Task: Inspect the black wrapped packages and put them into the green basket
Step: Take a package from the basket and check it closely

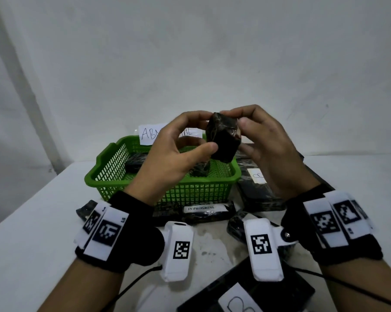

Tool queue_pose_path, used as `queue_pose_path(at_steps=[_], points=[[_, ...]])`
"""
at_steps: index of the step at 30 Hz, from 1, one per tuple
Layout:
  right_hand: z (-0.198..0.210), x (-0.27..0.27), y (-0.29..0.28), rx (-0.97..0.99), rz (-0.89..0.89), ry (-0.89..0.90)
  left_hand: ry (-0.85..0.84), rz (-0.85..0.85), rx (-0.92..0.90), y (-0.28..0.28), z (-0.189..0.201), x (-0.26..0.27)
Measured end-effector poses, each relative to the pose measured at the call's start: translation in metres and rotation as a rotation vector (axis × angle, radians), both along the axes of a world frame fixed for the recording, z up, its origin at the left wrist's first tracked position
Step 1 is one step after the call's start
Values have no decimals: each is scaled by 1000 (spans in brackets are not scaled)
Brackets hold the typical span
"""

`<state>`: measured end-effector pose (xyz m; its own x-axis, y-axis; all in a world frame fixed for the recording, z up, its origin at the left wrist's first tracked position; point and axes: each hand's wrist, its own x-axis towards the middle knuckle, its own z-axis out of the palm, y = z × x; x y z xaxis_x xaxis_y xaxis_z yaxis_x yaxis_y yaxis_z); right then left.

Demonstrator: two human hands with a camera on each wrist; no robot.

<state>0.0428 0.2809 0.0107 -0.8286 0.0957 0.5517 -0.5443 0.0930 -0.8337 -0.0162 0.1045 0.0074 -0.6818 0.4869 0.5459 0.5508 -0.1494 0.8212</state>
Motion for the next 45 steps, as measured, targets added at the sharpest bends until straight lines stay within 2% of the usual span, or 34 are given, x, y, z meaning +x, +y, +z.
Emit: queue_pose_path(at_steps=[6, 8, 10, 12, 19, 24, 31, 35, 39, 45], points=[[2, -2, 0, -85, -17, -181, 93, -30, -37, 1, -2, 0], [1, -2, -2, -76, -107, -115, 87, -35, -38, 2, -1, 1], [0, -2, -2, 32, -230, -12, 57, -53, -29, 2, 0, 3], [-1, -3, -2, 98, -271, 44, 33, -56, -18, 2, 1, 5], [-3, -1, -4, 113, -178, -25, -18, -32, -23, -1, 1, 2], [0, 0, -4, 93, -152, -53, -60, -30, 58, -5, 3, -2], [0, -1, -3, 35, -110, -207, -31, -1, 28, -4, 1, -3], [0, -1, -2, 18, -135, -139, -58, 52, -5, -7, -2, -7], [-1, -1, 0, 33, -193, -51, -118, -38, -93, -13, 1, -6], [-1, -15, -15, 173, -146, 28, -228, 20, -18, -19, 1, -16]])
